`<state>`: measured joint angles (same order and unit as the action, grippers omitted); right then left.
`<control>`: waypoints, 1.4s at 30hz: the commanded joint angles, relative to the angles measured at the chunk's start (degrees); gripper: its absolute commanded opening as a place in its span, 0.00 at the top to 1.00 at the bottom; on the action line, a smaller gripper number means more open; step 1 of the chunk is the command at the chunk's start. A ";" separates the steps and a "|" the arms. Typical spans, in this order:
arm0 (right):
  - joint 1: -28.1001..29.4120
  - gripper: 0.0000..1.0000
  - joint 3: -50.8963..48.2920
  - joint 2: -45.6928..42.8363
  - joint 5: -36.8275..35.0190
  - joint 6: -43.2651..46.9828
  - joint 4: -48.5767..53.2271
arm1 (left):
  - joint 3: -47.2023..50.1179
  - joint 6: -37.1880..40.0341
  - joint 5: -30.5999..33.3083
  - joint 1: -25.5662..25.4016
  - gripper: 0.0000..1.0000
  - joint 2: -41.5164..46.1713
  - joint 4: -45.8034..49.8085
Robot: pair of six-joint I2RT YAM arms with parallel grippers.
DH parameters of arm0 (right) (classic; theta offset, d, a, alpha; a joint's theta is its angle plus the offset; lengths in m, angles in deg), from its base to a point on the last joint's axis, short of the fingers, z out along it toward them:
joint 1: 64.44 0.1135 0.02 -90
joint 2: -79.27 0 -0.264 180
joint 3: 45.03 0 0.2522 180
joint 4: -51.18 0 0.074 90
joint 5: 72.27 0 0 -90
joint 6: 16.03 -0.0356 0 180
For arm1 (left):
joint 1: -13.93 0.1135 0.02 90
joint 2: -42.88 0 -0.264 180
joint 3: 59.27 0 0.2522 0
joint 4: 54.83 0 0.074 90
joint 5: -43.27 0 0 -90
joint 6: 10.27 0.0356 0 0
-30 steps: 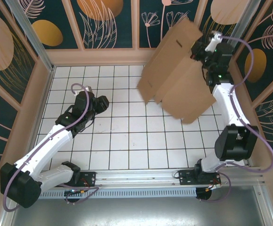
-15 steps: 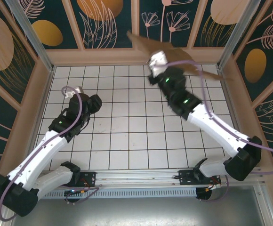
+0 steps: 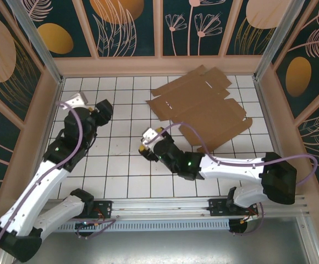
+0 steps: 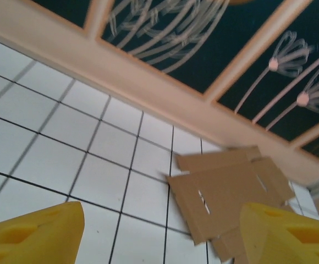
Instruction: Fold the paper box
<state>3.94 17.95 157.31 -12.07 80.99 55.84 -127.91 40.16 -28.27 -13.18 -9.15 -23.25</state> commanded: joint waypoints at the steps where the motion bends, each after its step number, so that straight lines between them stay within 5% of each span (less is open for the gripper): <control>1: -12.12 0.25 6.25 -3.98 10.76 -15.89 7.98 | 1.86 1.51 -10.16 0.04 0.27 -4.46 -5.36; 4: -28.74 0.44 6.29 -3.25 27.05 -24.33 9.32 | 3.26 -0.41 -15.82 -0.01 0.30 -9.09 -7.59; 6: -36.41 0.65 8.32 0.70 28.36 -26.93 12.29 | 4.55 -1.82 -18.40 -0.01 0.32 -11.15 -9.37; 10: -49.98 0.92 11.15 10.43 33.14 -27.46 16.04 | 7.59 -3.84 -20.14 -0.07 0.33 -12.72 -12.29; 14: -54.30 0.97 13.41 19.90 29.19 -21.72 19.96 | 8.98 -4.26 -20.77 -0.09 0.33 -13.42 -12.43; 20: -52.79 1.00 18.01 32.13 29.50 -21.60 27.08 | 8.95 -3.04 -19.61 -0.03 0.33 -13.36 -10.83; 28: -44.23 1.00 17.66 35.37 36.77 -21.47 30.34 | 6.46 -2.73 -17.06 -0.04 0.34 -12.42 -9.30; 33: -35.52 1.00 16.07 32.43 40.46 -27.56 29.39 | 4.20 -2.43 -16.97 0.03 0.34 -13.44 -9.24; 38: -30.61 1.00 8.97 24.20 57.62 -41.47 11.42 | 2.25 -3.57 -21.27 0.02 0.34 -17.78 -10.07; 42: -32.78 0.91 10.44 17.71 55.34 -37.79 12.58 | 2.95 -4.82 -28.95 -0.05 0.47 -22.17 -14.02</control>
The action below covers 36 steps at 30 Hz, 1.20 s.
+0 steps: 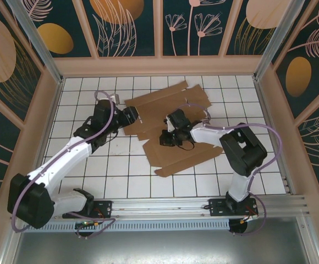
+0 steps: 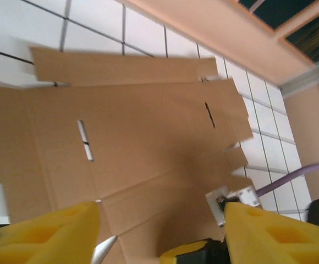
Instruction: Fold the paper box
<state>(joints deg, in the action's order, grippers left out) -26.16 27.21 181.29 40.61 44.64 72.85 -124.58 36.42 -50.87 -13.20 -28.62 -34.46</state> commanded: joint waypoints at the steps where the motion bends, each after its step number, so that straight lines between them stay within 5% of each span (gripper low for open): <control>1: -3.97 0.89 1.46 -7.42 0.49 -0.33 -3.25 | -0.04 -1.95 -7.69 -0.14 0.52 -3.92 -3.79; 6: -15.43 0.96 -0.18 -9.94 -7.23 2.41 0.55 | -0.77 -3.38 -8.87 -6.49 0.77 -12.18 -7.48; 10: -18.85 1.00 -0.34 -8.71 -13.58 8.48 2.78 | -2.14 -5.94 -12.41 -11.69 1.00 -20.51 -11.08; 13: -19.65 0.99 1.02 -6.86 -18.78 13.18 5.15 | -0.58 -8.01 -13.88 -12.84 1.00 -24.53 -14.58; 20: -19.35 1.00 4.90 1.19 -16.72 14.16 11.50 | -1.19 -9.72 -9.40 -12.81 1.00 -31.60 -10.11; 27: -16.38 1.00 3.65 2.72 -19.02 13.63 14.41 | -1.15 -12.65 -7.22 -8.44 1.00 -35.15 -6.44; 36: -6.65 1.00 0.73 2.63 -19.00 12.32 17.52 | -7.95 -10.11 -3.03 -2.77 1.00 -38.66 -0.79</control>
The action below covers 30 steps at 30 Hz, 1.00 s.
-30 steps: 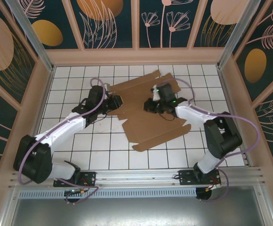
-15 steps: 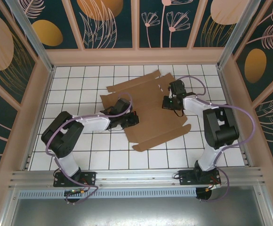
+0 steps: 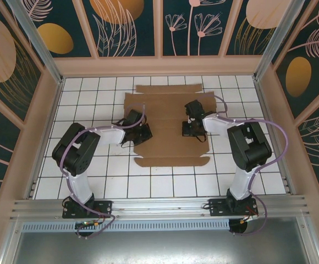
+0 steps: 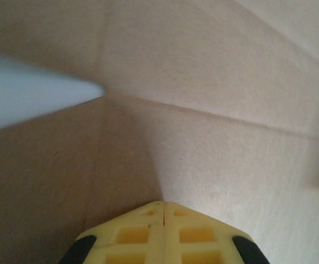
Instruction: Fold the paper box
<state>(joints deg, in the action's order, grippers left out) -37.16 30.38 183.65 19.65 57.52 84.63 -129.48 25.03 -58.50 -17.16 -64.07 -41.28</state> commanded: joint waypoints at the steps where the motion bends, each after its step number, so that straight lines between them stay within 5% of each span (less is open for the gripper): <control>1: 5.86 1.00 -2.51 0.27 2.97 -0.88 5.80 | -4.55 1.96 5.47 1.33 1.00 -3.65 7.04; 11: 20.65 1.00 0.60 2.23 19.43 -14.34 -8.36 | -17.17 8.55 7.87 3.09 1.00 -8.95 13.05; 16: 23.51 0.83 3.97 2.72 23.15 -19.19 -16.22 | -16.55 10.21 8.01 5.57 1.00 -6.05 12.68; 19: 19.67 0.67 1.19 -4.67 21.20 -17.75 -18.37 | -16.33 13.10 8.25 5.85 1.00 -2.80 13.15; 23: 11.40 0.28 -1.21 -14.51 16.73 -9.53 -15.94 | -13.60 13.66 7.20 5.84 1.00 1.62 12.77; 30: -4.55 0.25 4.28 -11.69 9.31 3.20 -4.80 | -2.83 5.51 0.49 5.74 1.00 5.62 7.22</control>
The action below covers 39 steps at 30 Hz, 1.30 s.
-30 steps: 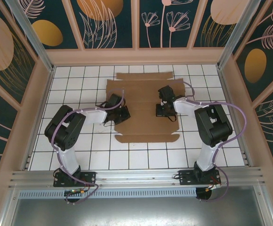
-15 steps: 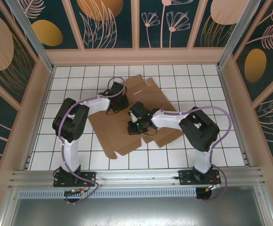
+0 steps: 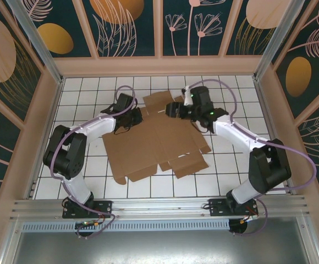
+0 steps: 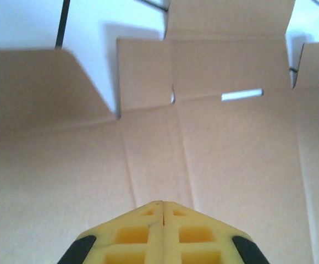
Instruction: Fold the paper box
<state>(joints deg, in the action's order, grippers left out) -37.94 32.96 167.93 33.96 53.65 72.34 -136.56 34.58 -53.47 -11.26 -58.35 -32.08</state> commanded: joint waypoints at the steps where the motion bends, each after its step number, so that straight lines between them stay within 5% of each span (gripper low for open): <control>1: -5.59 0.23 2.77 6.01 -4.54 7.53 8.38 | 5.28 -4.61 -5.64 -0.21 1.00 -0.15 -3.10; 12: -9.81 0.13 9.81 22.33 -9.06 12.95 12.47 | 5.74 -1.83 -4.03 -0.47 1.00 -4.42 -2.64; 19: -11.16 0.14 6.75 23.08 0.37 14.09 11.65 | 0.61 -0.12 -2.90 -0.42 1.00 -9.96 -1.17; 22: -11.28 0.20 4.63 22.04 7.79 13.58 9.75 | -1.34 0.35 -2.84 -0.46 1.00 -11.65 -0.66; 27: -12.46 0.37 1.56 18.79 7.67 12.17 6.58 | -1.34 0.63 -2.95 -0.47 1.00 -11.83 -1.08; 35: -13.10 0.73 1.93 16.41 -2.74 12.03 7.91 | -0.54 0.93 -2.35 -0.46 1.00 -11.32 -1.44; 39: -11.77 0.82 2.71 16.94 -7.56 13.01 9.32 | -0.46 0.95 -2.33 -0.47 1.00 -11.05 -1.52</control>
<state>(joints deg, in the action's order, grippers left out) -50.07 34.47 186.14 33.52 66.13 79.93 -137.76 34.52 -56.99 -11.91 -68.33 -35.27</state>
